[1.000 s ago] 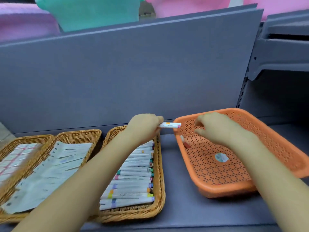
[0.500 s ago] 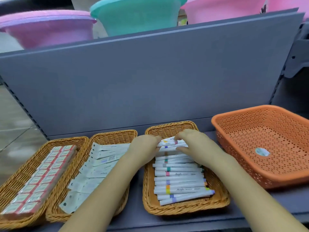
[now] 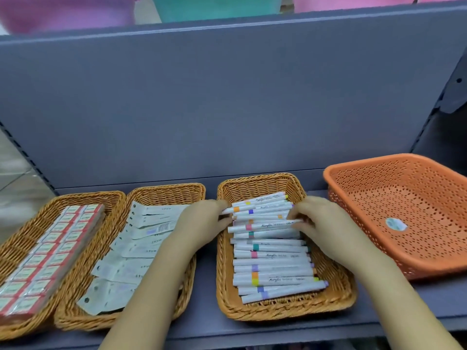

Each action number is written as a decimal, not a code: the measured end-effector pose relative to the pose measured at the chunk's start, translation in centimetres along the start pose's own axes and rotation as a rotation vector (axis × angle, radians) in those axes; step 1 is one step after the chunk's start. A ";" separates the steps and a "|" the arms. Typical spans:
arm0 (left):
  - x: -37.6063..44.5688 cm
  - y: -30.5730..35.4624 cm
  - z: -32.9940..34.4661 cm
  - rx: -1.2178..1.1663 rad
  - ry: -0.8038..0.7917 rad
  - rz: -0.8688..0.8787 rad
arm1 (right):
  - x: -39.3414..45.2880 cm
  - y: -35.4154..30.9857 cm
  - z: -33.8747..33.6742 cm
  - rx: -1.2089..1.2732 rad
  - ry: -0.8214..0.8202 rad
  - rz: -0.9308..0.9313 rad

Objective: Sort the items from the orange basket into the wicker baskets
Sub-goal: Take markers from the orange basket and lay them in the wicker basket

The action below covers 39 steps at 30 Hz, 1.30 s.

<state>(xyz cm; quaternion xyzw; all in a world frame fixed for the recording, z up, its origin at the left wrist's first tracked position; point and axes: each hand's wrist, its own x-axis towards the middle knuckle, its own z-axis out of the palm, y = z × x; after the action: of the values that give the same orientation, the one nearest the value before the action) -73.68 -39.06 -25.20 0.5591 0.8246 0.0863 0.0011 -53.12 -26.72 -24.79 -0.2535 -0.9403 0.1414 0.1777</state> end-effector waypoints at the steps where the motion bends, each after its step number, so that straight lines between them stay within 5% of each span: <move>1: 0.0 0.0 0.1 -0.008 0.001 -0.011 | -0.5 0.3 -0.1 0.001 -0.043 -0.006; 9: 0.0 1.0 0.1 0.022 0.019 -0.012 | -1.3 0.1 0.7 -0.079 -0.338 -0.069; 15: 0.2 2.5 -0.7 0.080 0.007 0.010 | 1.1 -0.9 -0.6 0.083 -0.095 -0.060; 17: 0.2 3.2 -1.0 0.050 0.021 0.011 | 2.2 -1.3 -0.2 0.228 0.006 0.013; 22: 0.3 4.9 -1.4 0.015 0.068 0.032 | 3.5 -1.5 1.1 0.897 -0.121 0.264; 27: 0.8 5.9 -1.2 -0.024 0.115 0.042 | 3.5 -2.1 1.8 1.405 -0.060 0.362; 35: 1.6 3.7 -0.2 -0.028 0.108 -0.016 | 4.1 -1.1 -0.2 1.499 0.200 0.385; 39: 1.7 2.7 0.6 0.026 0.084 -0.070 | 4.3 -1.1 -1.5 1.067 0.371 0.196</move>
<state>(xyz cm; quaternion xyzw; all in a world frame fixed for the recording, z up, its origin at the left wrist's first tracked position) -71.78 -36.46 -25.25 0.5258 0.8440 0.0990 -0.0378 -56.48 -25.05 -21.98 -0.2354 -0.6640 0.5654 0.4290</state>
